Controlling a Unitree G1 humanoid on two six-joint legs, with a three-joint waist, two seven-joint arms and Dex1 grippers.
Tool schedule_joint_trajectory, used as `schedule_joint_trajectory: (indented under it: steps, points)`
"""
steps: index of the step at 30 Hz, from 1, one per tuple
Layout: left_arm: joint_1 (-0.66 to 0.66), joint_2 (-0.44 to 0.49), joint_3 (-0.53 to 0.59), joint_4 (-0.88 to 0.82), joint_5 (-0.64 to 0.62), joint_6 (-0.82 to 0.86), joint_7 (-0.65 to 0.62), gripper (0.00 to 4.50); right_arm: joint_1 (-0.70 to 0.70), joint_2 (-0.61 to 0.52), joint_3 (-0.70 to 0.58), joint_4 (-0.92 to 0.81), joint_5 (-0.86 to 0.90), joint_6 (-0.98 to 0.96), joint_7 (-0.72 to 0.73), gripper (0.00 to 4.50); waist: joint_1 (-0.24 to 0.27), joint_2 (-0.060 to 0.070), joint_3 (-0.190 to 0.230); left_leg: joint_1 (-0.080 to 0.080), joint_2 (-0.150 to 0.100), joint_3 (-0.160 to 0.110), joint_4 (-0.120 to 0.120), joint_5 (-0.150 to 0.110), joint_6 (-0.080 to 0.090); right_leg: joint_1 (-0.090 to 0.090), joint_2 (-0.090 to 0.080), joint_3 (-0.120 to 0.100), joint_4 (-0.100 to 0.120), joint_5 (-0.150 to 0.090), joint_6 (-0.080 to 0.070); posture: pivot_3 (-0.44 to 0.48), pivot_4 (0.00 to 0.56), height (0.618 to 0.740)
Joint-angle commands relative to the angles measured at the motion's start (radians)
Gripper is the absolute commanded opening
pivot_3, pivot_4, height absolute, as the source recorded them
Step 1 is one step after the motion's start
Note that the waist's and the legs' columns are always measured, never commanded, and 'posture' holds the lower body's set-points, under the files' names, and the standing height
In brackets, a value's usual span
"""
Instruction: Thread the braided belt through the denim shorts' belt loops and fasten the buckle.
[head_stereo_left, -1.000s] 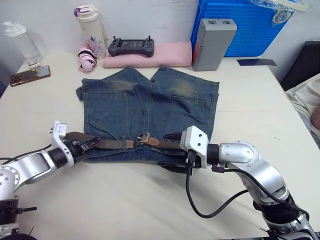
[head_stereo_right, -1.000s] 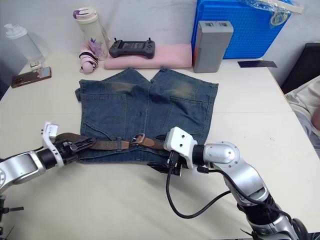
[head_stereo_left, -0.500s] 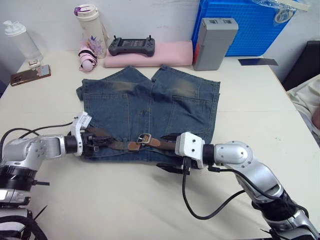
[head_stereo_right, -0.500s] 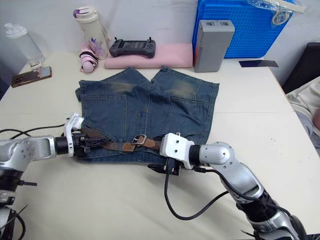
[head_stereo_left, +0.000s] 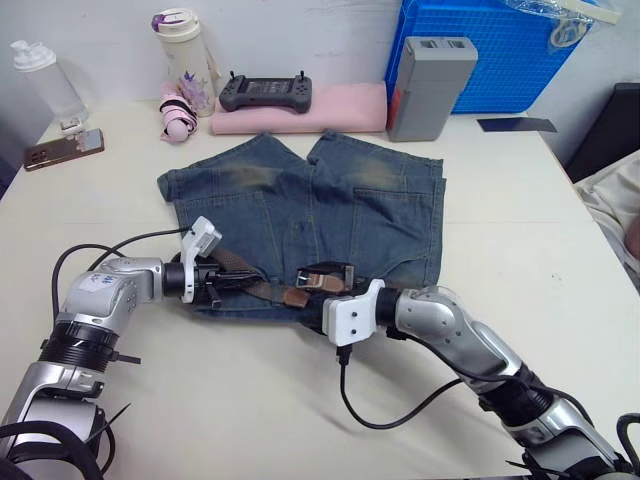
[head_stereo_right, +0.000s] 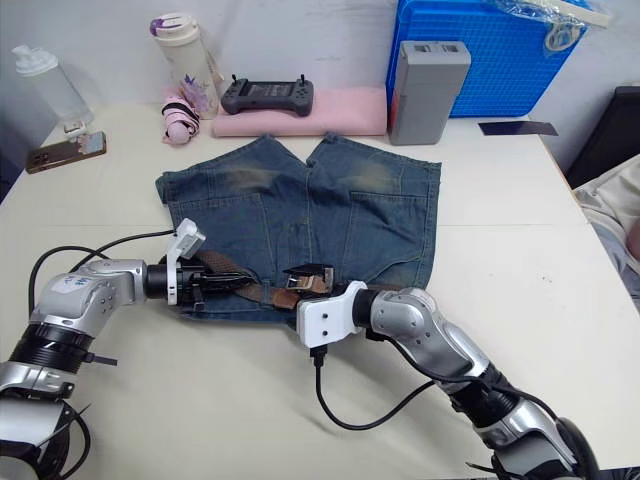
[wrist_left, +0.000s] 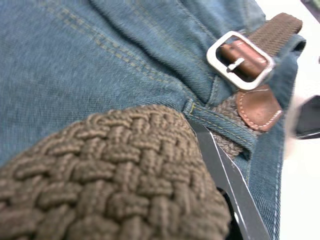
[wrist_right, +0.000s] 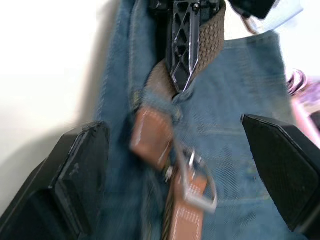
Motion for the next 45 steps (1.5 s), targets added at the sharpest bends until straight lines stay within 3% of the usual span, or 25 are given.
schedule_joint_trajectory:
  steps: [1, 6, 7, 9, 15, 17, 18, 24, 27, 32, 38, 42, 45]
  points:
    - [-0.009, -0.014, 0.044, -0.025, 0.02, -0.014, -0.026, 0.0, -0.026, 0.02, 0.017, 0.058, -0.074, -0.118, -0.048, 4.46, -0.001, 0.0, 0.0, 0.0, 0.0, 0.0, 0.0, 0.0, 0.0, 0.0, 0.0, 0.0, 0.0, 0.0, 0.0, 0.0, 0.15, 0.712]
    - [0.004, -0.017, 0.076, -0.029, 0.033, 0.004, -0.04, 0.0, -0.035, 0.036, 0.009, 0.122, -0.138, -0.18, -0.09, 4.46, -0.002, 0.0, 0.0, 0.0, 0.0, 0.0, 0.0, 0.0, 0.0, 0.0, 0.0, 0.0, 0.0, 0.0, 0.0, 0.0, 0.15, 0.712]
    - [0.005, -0.017, 0.081, -0.028, 0.035, 0.007, -0.041, 0.0, -0.034, 0.038, 0.006, 0.124, -0.139, -0.184, -0.09, 4.24, -0.002, 0.0, 0.0, 0.0, 0.0, 0.0, 0.0, 0.0, 0.0, 0.0, 0.0, 0.0, 0.0, 0.0, 0.0, 0.0, 0.15, 0.712]
    - [0.006, -0.017, 0.087, -0.027, 0.04, 0.011, -0.044, 0.0, -0.031, 0.039, 0.001, 0.126, -0.143, -0.189, -0.089, 3.69, -0.002, 0.0, 0.0, 0.0, 0.0, 0.0, 0.0, 0.0, 0.001, 0.0, 0.0, 0.0, 0.0, 0.0, 0.0, 0.0, 0.15, 0.712]
    - [0.014, -0.025, 0.098, -0.033, 0.058, 0.02, -0.05, 0.0, -0.023, 0.047, -0.001, 0.126, -0.144, -0.192, -0.082, 1.02, -0.003, 0.0, 0.0, 0.0, 0.0, -0.001, 0.0, 0.0, 0.001, 0.0, 0.0, 0.0, 0.001, 0.0, 0.0, 0.0, 0.15, 0.712]
    - [0.016, -0.028, 0.101, -0.037, 0.061, 0.025, -0.053, 0.0, -0.02, 0.048, 0.0, 0.127, -0.142, -0.19, -0.078, 0.22, -0.003, 0.0, 0.0, 0.0, 0.0, -0.001, 0.001, 0.0, 0.001, 0.0, 0.0, 0.0, 0.001, 0.0, 0.0, 0.0, 0.15, 0.712]
    - [0.017, -0.03, 0.102, -0.037, 0.064, 0.026, -0.055, 0.0, -0.018, 0.048, 0.001, 0.127, -0.141, -0.191, -0.077, 0.04, -0.003, 0.0, 0.0, 0.0, 0.0, -0.001, 0.001, 0.0, 0.001, 0.0, 0.0, 0.0, 0.001, 0.0, 0.0, 0.0, 0.15, 0.712]
    - [0.024, -0.032, 0.11, -0.044, 0.065, 0.032, -0.065, 0.0, -0.015, 0.051, -0.001, 0.121, -0.138, -0.188, -0.07, 0.04, -0.003, 0.0, 0.0, 0.0, 0.0, -0.001, 0.001, 0.0, 0.001, 0.0, 0.0, 0.0, 0.001, 0.0, 0.0, 0.0, 0.15, 0.712]
    - [0.035, -0.033, 0.155, -0.082, 0.017, 0.097, -0.058, 1.25, -0.013, 0.054, -0.001, 0.12, -0.138, -0.186, -0.067, 0.0, -0.004, 0.0, 0.0, 0.0, 0.0, -0.001, 0.001, 0.0, 0.001, 0.0, 0.0, 0.0, 0.001, 0.0, 0.0, 0.0, 0.15, 0.712]
    - [0.107, -0.04, 0.246, -0.218, 0.002, 0.189, 0.077, 3.33, -0.008, 0.056, -0.003, 0.117, -0.139, -0.181, -0.063, 0.0, -0.006, 0.0, 0.0, 0.0, 0.0, -0.001, 0.001, 0.0, 0.001, 0.0, 0.0, 0.0, 0.001, 0.0, 0.0, 0.0, 0.15, 0.712]
    - [0.285, -0.072, 0.358, -0.453, -0.061, 0.314, 0.222, 3.33, -0.006, 0.059, -0.006, 0.119, -0.138, -0.177, -0.062, 0.0, -0.011, 0.0, 0.0, 0.0, 0.001, -0.001, 0.001, 0.0, 0.001, 0.0, 0.0, 0.001, 0.001, 0.0, 0.0, 0.0, 0.15, 0.712]
    - [0.385, -0.108, 0.399, -0.604, -0.057, 0.372, 0.349, 2.37, -0.004, 0.059, -0.008, 0.115, -0.134, -0.178, -0.056, 0.0, -0.005, 0.0, 0.0, 0.001, 0.001, -0.002, 0.001, 0.0, 0.001, 0.001, 0.0, 0.001, 0.001, 0.0, 0.0, 0.0, 0.15, 0.712]
    - [0.436, -0.128, 0.382, -0.679, -0.014, 0.38, 0.438, 1.06, -0.002, 0.055, -0.012, 0.112, -0.13, -0.181, -0.05, 0.0, -0.005, 0.0, 0.0, 0.003, 0.001, -0.002, 0.001, 0.0, 0.0, 0.002, 0.0, 0.001, 0.001, 0.0, 0.0, 0.0, 0.15, 0.712]
